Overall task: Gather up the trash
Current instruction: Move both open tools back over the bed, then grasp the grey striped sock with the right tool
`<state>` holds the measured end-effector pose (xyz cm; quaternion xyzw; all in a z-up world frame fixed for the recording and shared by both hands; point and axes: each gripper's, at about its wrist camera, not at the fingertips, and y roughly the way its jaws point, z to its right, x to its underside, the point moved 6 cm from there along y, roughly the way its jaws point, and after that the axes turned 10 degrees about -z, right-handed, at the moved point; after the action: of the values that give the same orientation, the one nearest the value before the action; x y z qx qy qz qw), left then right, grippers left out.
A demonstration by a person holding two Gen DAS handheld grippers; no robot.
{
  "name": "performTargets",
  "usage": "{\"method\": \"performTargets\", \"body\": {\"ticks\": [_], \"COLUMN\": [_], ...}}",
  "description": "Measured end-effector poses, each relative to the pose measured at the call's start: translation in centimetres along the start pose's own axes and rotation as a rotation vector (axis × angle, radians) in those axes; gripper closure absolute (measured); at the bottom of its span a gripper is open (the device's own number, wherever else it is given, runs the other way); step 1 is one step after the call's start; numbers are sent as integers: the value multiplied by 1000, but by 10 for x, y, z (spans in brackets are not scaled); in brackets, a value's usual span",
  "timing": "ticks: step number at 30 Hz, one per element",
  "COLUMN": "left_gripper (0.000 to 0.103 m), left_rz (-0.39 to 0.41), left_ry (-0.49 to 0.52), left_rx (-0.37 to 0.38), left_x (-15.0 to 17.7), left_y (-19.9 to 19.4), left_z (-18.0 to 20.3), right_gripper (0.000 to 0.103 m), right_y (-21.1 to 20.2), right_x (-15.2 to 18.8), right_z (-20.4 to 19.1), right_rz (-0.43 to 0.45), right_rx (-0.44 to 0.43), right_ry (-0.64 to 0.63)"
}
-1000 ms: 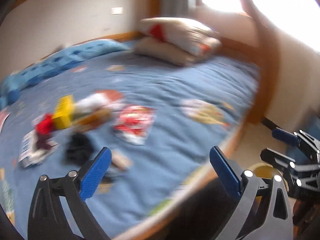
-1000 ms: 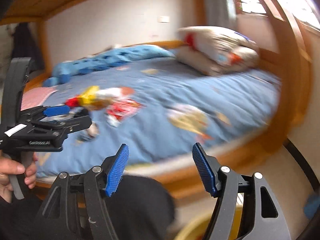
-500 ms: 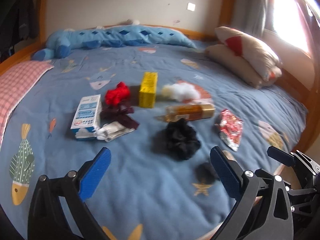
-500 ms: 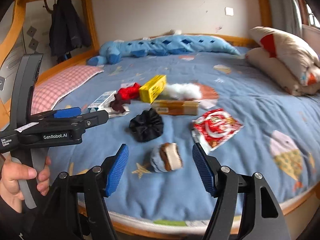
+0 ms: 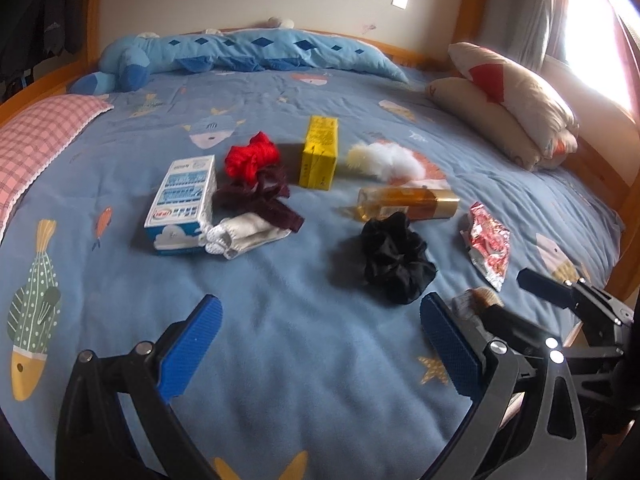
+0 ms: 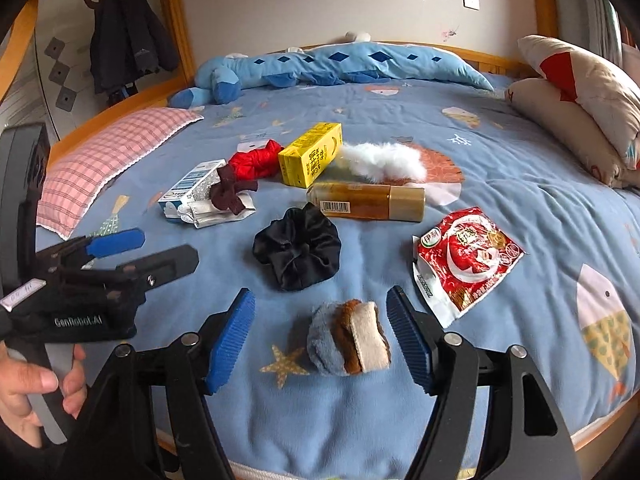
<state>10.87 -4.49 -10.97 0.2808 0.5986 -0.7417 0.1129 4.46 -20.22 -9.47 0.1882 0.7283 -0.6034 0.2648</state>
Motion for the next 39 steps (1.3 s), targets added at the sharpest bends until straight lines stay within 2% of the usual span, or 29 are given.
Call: {"method": "performTargets", "body": {"ticks": [1, 4, 12, 16, 17, 18, 19, 22, 30, 39], "left_gripper": [4, 4, 4, 4, 4, 4, 4, 4, 4, 4], "left_rz": [-8, -24, -31, -31, -32, -32, -33, -40, -42, -75], "left_ry": [-5, -16, -31, -23, -20, -19, -18, -16, 20, 49], "left_rx": [-3, -6, -4, -3, -4, -4, -2, 7, 15, 28], "left_x": [2, 5, 7, 7, 7, 7, 7, 7, -6, -29], "left_y": [2, 7, 9, 9, 9, 10, 10, 13, 25, 59], "left_z": [-2, -7, -10, -7, -6, -5, -5, -1, 20, 54], "right_gripper": [25, 24, 27, 40, 47, 61, 67, 72, 73, 73], "right_y": [2, 8, 28, 41, 44, 47, 49, 45, 11, 10], "right_x": [0, 1, 7, 11, 12, 13, 14, 14, -4, -15], "right_z": [0, 0, 3, 6, 8, 10, 12, 16, 33, 56], "right_rz": [-2, -12, -57, -98, -113, -124, -134, -124, -38, -34], "right_rx": [8, 23, 31, 38, 44, 57, 59, 31, -17, -83], "right_ry": [0, -6, 9, 11, 16, 19, 23, 45, 77, 68]}}
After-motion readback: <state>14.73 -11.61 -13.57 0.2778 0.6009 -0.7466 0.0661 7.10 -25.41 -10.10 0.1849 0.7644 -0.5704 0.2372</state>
